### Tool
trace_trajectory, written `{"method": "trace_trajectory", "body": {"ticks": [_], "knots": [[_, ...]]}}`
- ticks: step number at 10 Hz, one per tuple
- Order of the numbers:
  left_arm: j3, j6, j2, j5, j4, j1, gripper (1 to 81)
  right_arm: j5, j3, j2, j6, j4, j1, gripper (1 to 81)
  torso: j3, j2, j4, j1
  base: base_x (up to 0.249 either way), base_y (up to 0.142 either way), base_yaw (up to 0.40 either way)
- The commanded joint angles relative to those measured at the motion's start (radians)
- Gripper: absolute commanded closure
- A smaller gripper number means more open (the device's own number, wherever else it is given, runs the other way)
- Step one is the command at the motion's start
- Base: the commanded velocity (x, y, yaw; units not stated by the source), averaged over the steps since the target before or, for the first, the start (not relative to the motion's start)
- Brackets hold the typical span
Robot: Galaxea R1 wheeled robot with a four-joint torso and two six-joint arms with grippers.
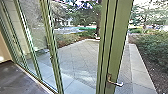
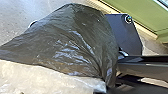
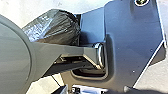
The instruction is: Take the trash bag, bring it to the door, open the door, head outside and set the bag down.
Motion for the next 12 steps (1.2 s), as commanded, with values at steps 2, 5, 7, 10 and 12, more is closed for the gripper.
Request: {"method": "trace_trajectory", "body": {"ticks": [2, 5, 7, 10, 12], "knots": [[0.013, 0.000, -0.008, 0.070, -0.002, -0.043, 81.1, -0.062, 0.316, -0.203, -0.001, -0.011, 0.022, 1.0, 0.000, 0.000, 0.000, 0.000, 0.000, 0.000, 0.000], [0.013, -0.001, -0.004, 0.070, -0.004, -0.043, 81.1, 0.000, 0.534, -0.343, -0.004, -0.061, -0.007, 1.0, 0.000, 0.000, 0.000, 0.000, 0.000, 0.000, 0.000], [0.013, -0.001, 0.001, 0.070, -0.004, -0.043, 81.1, 0.032, 0.622, -0.422, -0.006, -0.061, -0.015, 1.0, 0.000, 0.000, 0.000, 0.000, 0.000, 0.000, 0.000], [0.012, 0.000, 0.003, 0.070, -0.004, -0.043, 81.1, 0.033, 0.763, -0.559, -0.006, -0.049, -0.006, 1.0, 0.000, 0.000, 0.000, 0.000, 0.000, 0.000, 0.000], [0.009, 0.002, 0.009, 0.070, -0.004, -0.043, 81.1, 0.056, 0.853, -0.650, -0.004, -0.049, -0.003, 1.0, 0.000, 0.000, 0.000, 0.000, 0.000, 0.000, 0.000]]}}
